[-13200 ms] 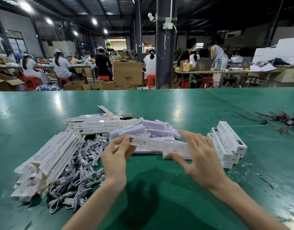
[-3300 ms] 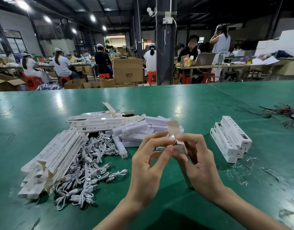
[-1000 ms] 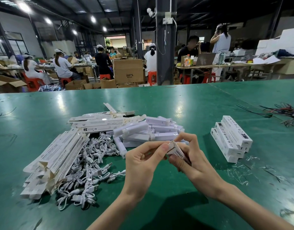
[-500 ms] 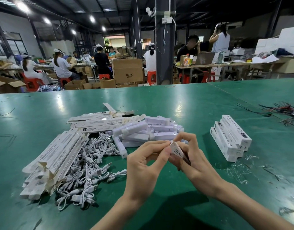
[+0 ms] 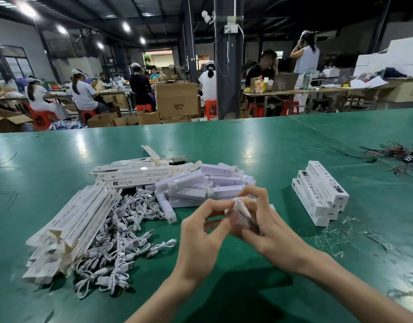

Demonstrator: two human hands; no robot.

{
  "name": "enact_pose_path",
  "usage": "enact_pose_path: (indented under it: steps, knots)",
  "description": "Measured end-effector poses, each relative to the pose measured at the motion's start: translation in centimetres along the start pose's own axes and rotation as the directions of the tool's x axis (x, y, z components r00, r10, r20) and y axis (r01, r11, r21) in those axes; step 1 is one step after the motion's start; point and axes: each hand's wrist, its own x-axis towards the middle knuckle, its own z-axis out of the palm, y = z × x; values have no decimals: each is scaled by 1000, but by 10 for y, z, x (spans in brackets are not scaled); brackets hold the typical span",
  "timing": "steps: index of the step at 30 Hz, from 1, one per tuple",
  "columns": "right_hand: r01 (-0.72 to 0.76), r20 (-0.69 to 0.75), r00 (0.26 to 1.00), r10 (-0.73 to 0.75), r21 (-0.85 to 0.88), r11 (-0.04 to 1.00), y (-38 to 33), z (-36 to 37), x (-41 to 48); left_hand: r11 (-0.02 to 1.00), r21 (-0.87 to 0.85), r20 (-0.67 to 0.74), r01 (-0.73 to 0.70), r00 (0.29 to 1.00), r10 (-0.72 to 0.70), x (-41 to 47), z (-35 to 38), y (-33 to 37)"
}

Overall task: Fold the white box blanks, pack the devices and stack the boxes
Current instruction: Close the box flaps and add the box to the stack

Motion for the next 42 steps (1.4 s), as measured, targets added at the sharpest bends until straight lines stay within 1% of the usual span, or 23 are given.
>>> enact_pose_path:
  steps: [2, 4, 7, 9, 10, 11, 12, 13, 14, 15, 16, 19, 21, 22, 23, 24, 26, 28, 31, 34, 37, 40, 42]
  knots:
    - [-45, 96, 994, 49, -42, 998, 3, 1, -1, 997, -55, -74, 59, 995, -63, 5, -3, -4]
    - [-127, 167, 976, 142, -100, 987, 7, 1, -3, 984, -131, -184, 118, 973, -141, 11, -10, -6]
    - [-195, 176, 959, 221, -150, 969, 11, -7, 0, 924, -338, -310, 177, 907, -287, 23, -24, -9]
    - [-201, 160, 963, 218, -111, 973, 11, -11, 3, 903, -361, -313, 231, 883, -351, 26, -28, -14]
    - [-200, 114, 971, 210, -95, 975, 11, -13, 5, 902, -340, -299, 265, 879, -371, 25, -28, -16]
    - [-203, 20, 978, 206, -94, 975, 12, -17, 8, 902, -313, -286, 297, 876, -388, 24, -27, -19]
    - [-213, -113, 973, 199, -126, 969, 14, -23, 10, 901, -292, -281, 320, 872, -400, 23, -25, -20]
    - [-234, -258, 949, 179, -201, 951, 18, -33, 13, 903, -274, -282, 330, 870, -403, 22, -24, -21]
    - [-276, -380, 913, 147, -310, 910, 24, -45, 15, 909, -254, -288, 330, 871, -397, 21, -23, -21]
    - [-341, -464, 878, 122, -424, 839, 29, -59, 17, 917, -231, -296, 324, 875, -383, 21, -22, -21]
    - [-417, -516, 848, 119, -513, 751, 36, -74, 18, 928, -201, -304, 315, 880, -364, 21, -22, -20]
    - [-589, -580, 791, 192, -641, 492, 60, -105, 12, 961, -18, -332, 277, 905, -267, 21, -22, -18]
    - [-639, -595, 768, 235, -697, 325, 73, -108, 7, 967, 160, -319, 199, 937, -140, 20, -23, -16]
    - [-642, -593, 766, 249, -724, 252, 77, -107, 5, 954, 262, -287, 149, 955, -70, 19, -24, -15]
    - [-633, -584, 769, 259, -750, 192, 80, -105, 5, 921, 377, -239, 99, 971, -6, 18, -25, -16]
    - [-619, -572, 776, 265, -772, 143, 82, -103, 5, 862, 504, -177, 47, 983, 49, 17, -27, -18]
    - [-585, -548, 787, 283, -809, 59, 84, -101, 6, 698, 714, -48, -52, 991, 123, 16, -30, -23]
    - [-559, -529, 788, 313, -829, 4, 87, -100, 5, 582, 808, 29, -89, 993, 111, 15, -32, -27]
    - [-558, -523, 785, 330, -829, 14, 91, -97, 4, 500, 864, 42, -59, 998, 45, 15, -34, -29]
    - [-569, -531, 785, 318, -822, 33, 93, -95, 4, 389, 921, -8, 13, 1000, -15, 24, -45, -31]
    - [-613, -562, 760, 327, -787, 72, 94, -96, 2, 301, 939, -155, 166, 986, -59, 42, -66, -26]
    - [-641, -561, 732, 387, -759, 112, 95, -98, -2, 182, 926, -310, 332, 940, -139, 64, -97, -17]
    - [-646, -554, 727, 406, -753, 128, 95, -99, -3, 34, 906, -405, 422, 887, -221, 75, -121, -13]
